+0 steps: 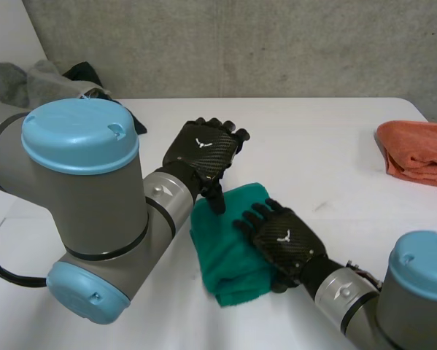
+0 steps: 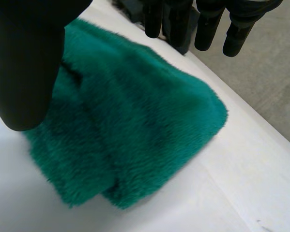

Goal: Fold the laundry.

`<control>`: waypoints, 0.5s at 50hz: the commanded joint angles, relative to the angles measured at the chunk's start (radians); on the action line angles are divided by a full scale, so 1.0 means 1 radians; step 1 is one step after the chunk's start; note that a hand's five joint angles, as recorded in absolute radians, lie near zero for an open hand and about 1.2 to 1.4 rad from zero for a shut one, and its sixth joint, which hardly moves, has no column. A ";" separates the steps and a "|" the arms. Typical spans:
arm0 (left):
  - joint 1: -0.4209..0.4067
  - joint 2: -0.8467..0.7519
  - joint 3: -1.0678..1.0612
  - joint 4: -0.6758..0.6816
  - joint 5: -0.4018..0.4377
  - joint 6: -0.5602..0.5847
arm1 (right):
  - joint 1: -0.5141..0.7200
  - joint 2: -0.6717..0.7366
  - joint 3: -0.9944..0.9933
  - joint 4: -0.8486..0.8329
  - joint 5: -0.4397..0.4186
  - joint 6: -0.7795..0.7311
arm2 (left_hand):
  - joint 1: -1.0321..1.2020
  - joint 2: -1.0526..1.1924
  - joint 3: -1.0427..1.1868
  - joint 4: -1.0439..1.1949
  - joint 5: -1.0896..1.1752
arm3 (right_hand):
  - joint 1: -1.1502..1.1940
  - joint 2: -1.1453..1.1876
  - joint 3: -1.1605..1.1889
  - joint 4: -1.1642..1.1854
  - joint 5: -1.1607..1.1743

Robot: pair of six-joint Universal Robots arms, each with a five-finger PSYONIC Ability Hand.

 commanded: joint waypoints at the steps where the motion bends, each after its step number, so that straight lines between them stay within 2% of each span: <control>1: 0.004 -0.010 -0.003 0.002 0.003 -0.005 | 0.007 0.097 -0.038 -0.041 0.008 -0.063 | 0.013 0.001 -0.004 0.001 -0.019 | -0.044 -0.039 -0.032 -0.036 -0.043; 16: 0.003 -0.011 -0.014 0.006 0.004 -0.005 | 0.011 0.143 -0.115 -0.069 0.010 -0.059 | 0.013 0.001 -0.004 0.001 -0.019 | -0.044 -0.039 -0.032 -0.036 -0.043; 25: 0.004 -0.008 -0.024 0.008 0.004 -0.005 | 0.048 0.221 -0.213 -0.067 0.013 -0.060 | 0.016 0.004 -0.001 0.004 -0.016 | -0.022 -0.017 -0.010 -0.014 -0.021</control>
